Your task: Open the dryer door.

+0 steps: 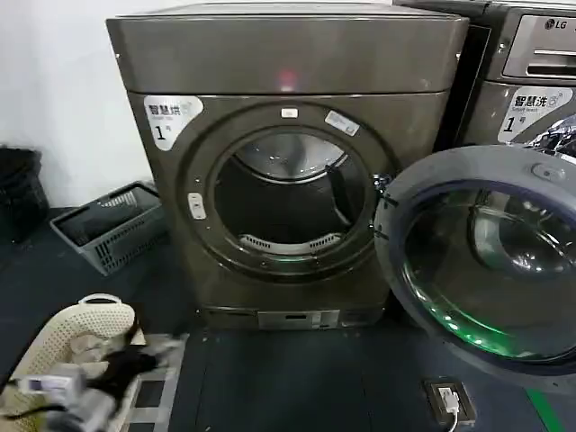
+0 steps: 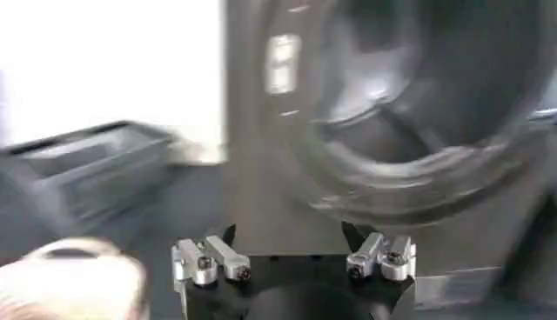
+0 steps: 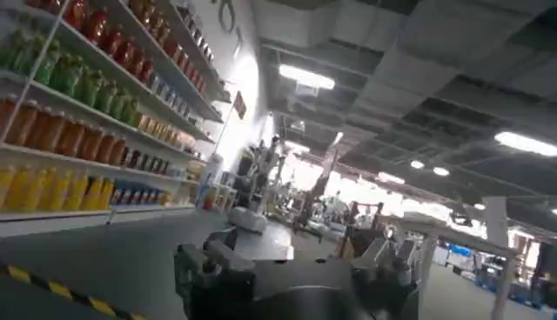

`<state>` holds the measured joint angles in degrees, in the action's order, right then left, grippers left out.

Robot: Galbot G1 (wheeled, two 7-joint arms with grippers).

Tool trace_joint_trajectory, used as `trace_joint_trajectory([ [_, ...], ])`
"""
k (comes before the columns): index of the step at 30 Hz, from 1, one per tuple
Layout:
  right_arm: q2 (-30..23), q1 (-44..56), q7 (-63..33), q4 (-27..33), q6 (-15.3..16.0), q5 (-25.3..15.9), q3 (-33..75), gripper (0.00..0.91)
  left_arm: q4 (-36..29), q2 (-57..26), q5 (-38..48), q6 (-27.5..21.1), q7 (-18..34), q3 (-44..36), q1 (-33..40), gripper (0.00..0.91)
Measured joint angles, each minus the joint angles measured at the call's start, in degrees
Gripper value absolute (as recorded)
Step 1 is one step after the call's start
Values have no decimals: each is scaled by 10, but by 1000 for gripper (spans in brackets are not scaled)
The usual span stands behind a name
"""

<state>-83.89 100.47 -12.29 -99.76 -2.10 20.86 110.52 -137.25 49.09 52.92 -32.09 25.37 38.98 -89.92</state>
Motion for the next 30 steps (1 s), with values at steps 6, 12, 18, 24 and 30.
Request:
trace_joint_trajectory([
  [6,5,-1,1,6,-19,4,-11,907,11,-24,116,-74,107,60,-4,907],
  [12,6,1,1,9,-21,4,-14,907,52,-61,308,-102,235,80,40,907],
  [18,4,2,1,11,-25,3,-14,907,135,-96,419,-101,295,72,85,907],
  [24,1,3,1,11,-25,3,-14,907,230,-126,528,-101,354,44,129,907],
  [30,-2,3,1,8,-27,2,-17,907,290,-132,594,-101,383,38,153,907],
])
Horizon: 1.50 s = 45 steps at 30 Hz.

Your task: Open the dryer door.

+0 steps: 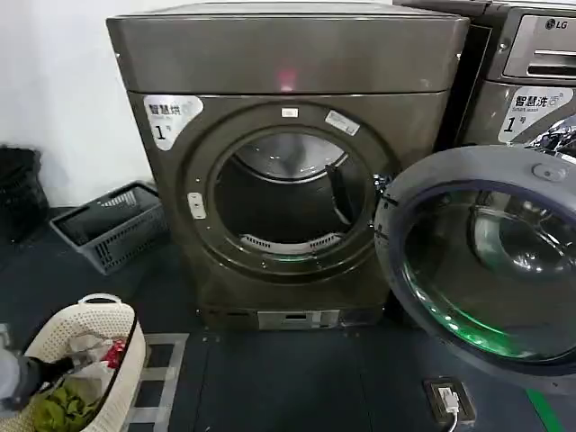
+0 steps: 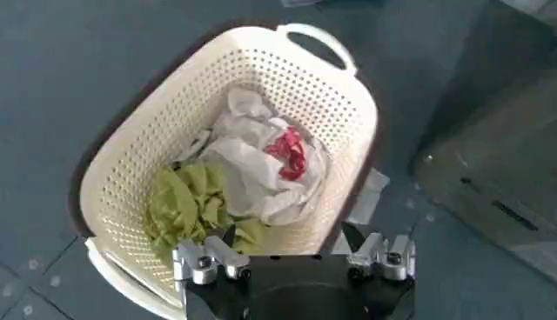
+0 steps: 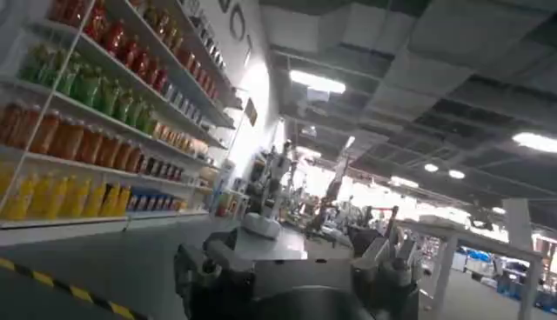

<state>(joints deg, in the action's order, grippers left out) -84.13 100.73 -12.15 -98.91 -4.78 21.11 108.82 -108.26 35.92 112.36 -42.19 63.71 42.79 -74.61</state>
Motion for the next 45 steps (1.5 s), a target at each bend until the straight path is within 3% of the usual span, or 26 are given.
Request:
trace_joint_trajectory([
  [30,-12,0,11,6,-25,2,4,907,24,-1,24,0,3,5,-1,907],
  [45,-12,-2,0,13,-20,1,8,907,21,-1,26,0,6,5,-5,907],
])
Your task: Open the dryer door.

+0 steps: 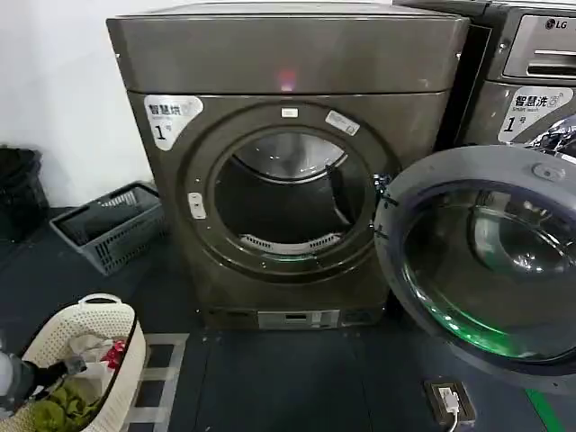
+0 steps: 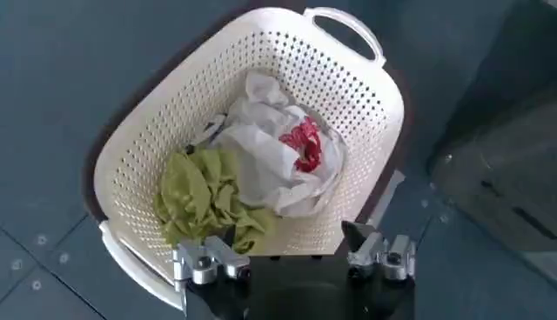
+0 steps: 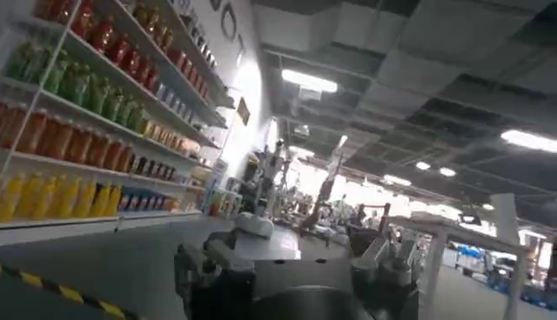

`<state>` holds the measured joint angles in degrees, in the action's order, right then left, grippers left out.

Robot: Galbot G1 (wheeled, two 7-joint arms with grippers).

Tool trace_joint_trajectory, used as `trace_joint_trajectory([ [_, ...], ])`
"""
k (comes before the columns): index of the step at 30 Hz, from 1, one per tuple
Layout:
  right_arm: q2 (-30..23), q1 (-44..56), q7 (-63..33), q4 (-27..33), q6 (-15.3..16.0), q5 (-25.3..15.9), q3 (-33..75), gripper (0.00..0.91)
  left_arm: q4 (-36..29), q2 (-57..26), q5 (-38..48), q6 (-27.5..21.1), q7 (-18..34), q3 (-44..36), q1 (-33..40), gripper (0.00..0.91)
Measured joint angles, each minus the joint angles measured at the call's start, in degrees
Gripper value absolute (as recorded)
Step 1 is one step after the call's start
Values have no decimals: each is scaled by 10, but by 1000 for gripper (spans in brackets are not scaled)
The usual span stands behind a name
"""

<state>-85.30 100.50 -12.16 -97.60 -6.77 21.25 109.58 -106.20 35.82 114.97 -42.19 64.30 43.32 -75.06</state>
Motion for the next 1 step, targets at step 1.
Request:
trace_joint_trajectory([
  [1,0,0,-2,1,1,0,0,907,0,0,0,0,0,0,0,907],
])
